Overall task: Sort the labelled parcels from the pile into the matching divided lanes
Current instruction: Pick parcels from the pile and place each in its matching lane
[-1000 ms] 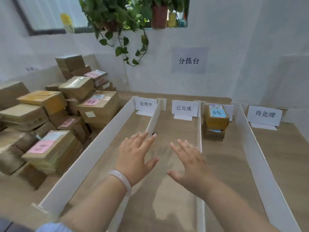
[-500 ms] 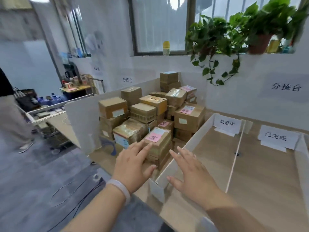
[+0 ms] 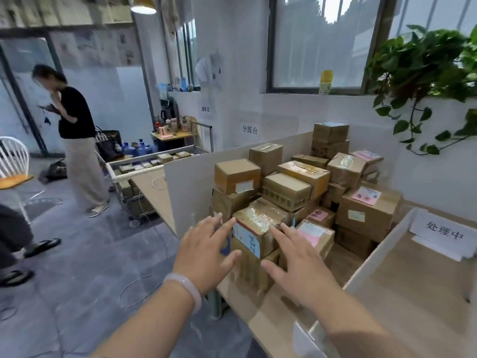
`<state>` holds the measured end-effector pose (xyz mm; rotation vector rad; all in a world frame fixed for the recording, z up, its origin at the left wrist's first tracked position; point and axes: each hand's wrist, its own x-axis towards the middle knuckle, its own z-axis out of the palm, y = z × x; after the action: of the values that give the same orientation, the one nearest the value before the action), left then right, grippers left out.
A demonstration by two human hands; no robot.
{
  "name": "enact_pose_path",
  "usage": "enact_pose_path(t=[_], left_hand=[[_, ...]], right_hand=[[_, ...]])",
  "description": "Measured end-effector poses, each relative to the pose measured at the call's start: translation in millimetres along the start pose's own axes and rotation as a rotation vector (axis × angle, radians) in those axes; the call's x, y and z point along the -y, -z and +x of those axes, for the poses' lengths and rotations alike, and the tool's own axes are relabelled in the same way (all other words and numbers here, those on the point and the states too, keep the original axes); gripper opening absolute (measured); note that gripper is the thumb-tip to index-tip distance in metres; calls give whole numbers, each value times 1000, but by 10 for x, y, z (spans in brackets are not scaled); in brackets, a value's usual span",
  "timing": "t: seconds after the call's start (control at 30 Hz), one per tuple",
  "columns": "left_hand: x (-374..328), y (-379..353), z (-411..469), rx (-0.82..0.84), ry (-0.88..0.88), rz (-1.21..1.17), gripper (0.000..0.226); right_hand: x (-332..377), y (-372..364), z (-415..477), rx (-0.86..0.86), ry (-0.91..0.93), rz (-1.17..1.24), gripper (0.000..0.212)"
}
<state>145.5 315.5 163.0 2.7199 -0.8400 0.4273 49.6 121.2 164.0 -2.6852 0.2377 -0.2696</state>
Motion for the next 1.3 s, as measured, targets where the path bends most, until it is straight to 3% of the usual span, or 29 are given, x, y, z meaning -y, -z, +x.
enact_pose_path(t=[0.57,0.83,1.03,1.13,1.23,1.3], left_hand=[[642,-242,1936,97,8,-37,70],[943,-518,2986,337,-53,-54,91],[1165,-622,3450,429,-189,-1,87],[1261,-675,3497,353,-217,-194,78],[1292,-659,3432,175,-220,-630,65],[1245,-624,3355,178,-199,-947,58]], right_hand=[[29,-109,1850,91,-94,101,74],[-146,-243,2025,-58,-303,169,69],[60,-480,2217,-151,-398,215,65],[166,-634,2248,-190,-467,222,64],[272,-756,2239,-288,-472,277,57],[387,-769,2277,-376,-471,372,52]])
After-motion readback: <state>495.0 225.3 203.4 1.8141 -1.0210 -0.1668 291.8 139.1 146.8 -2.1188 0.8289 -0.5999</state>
